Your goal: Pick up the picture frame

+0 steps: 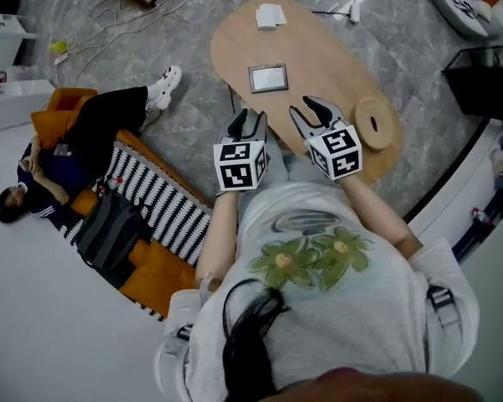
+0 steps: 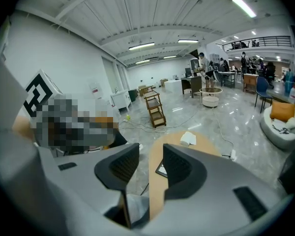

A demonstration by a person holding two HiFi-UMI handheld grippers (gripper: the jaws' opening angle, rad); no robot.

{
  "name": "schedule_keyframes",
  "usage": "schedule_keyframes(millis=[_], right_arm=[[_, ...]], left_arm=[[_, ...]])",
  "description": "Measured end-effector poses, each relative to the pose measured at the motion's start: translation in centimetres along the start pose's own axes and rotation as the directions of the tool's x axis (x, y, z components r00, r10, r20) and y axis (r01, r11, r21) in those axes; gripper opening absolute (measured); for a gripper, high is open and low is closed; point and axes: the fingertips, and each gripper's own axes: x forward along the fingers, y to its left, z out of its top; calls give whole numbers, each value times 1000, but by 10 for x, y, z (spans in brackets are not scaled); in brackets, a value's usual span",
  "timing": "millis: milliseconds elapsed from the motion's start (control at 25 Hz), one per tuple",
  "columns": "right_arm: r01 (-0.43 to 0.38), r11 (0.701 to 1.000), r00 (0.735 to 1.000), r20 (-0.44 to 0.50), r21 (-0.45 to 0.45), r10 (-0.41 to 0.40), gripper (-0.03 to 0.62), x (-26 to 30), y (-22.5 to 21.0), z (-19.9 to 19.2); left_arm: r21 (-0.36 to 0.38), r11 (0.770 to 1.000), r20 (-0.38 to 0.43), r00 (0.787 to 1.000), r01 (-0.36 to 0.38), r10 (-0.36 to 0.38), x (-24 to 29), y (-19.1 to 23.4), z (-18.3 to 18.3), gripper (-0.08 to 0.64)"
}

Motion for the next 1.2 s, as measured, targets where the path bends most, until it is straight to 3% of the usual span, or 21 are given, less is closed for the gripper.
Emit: schedule_keyframes(millis=[720,1200], right_arm=[[25,995,989,-146,96,-11,147,70,-42,-15],[50,990,982,-187,132,-24,149,112,-67,-23]], left_arm=[[25,999,-160,986,45,-41,81,42,4,174],[-25,999,-206,977,46,-50,122,68,-1,181]])
